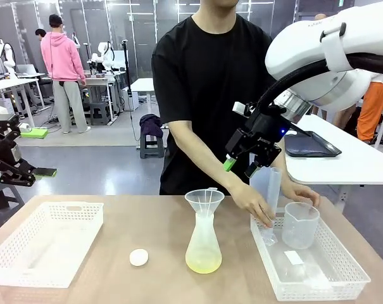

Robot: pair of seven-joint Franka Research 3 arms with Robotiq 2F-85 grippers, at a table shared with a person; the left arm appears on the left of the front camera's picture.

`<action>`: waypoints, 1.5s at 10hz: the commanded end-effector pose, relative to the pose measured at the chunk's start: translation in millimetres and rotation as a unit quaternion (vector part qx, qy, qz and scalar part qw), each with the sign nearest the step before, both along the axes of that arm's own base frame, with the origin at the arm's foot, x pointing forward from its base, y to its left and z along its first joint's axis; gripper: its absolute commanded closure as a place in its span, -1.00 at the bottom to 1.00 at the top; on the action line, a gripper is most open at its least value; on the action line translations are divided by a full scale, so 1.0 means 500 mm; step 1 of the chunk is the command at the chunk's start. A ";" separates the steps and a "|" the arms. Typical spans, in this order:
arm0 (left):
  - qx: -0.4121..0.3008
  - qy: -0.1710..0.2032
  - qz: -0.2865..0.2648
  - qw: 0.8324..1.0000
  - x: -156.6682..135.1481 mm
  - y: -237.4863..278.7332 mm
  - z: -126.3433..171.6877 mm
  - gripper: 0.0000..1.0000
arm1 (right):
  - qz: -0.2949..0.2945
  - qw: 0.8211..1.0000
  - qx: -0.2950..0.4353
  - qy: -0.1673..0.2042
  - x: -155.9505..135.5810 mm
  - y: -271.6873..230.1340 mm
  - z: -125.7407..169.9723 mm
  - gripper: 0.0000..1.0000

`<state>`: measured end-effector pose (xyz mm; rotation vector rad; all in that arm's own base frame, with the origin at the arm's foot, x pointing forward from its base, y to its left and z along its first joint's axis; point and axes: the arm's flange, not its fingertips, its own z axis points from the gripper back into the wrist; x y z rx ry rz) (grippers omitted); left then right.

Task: Prepare the solutions needed for the experiment.
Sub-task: Once the solution is in the Big flask , pick up the Plastic Funnel and place it back into the right Organizing basket.

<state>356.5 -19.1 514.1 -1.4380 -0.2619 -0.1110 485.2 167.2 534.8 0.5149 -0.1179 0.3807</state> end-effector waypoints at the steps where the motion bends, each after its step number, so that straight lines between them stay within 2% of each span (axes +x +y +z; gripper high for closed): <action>1: -0.009 -0.005 -0.003 1.000 -0.001 -0.002 0.003 -1.00 | 0.011 1.000 0.005 0.004 0.003 -0.007 -0.011 -0.71; 2: -0.009 -0.005 -0.003 1.000 -0.001 -0.002 0.003 -1.00 | 0.014 1.000 -0.013 0.011 0.010 0.001 -0.023 -0.71; 6: -0.009 -0.005 -0.003 1.000 -0.001 -0.002 0.003 -1.00 | 0.056 0.998 -0.039 -0.005 0.050 0.051 -0.068 -0.71; 10: -0.009 -0.005 -0.003 1.000 -0.001 -0.002 0.003 -1.00 | 0.085 0.996 -0.029 0.022 0.067 0.078 -0.109 -0.71; 15: -0.009 -0.005 -0.003 1.000 -0.001 -0.002 0.003 -1.00 | 0.118 0.991 -0.032 0.047 0.076 0.120 -0.130 -0.71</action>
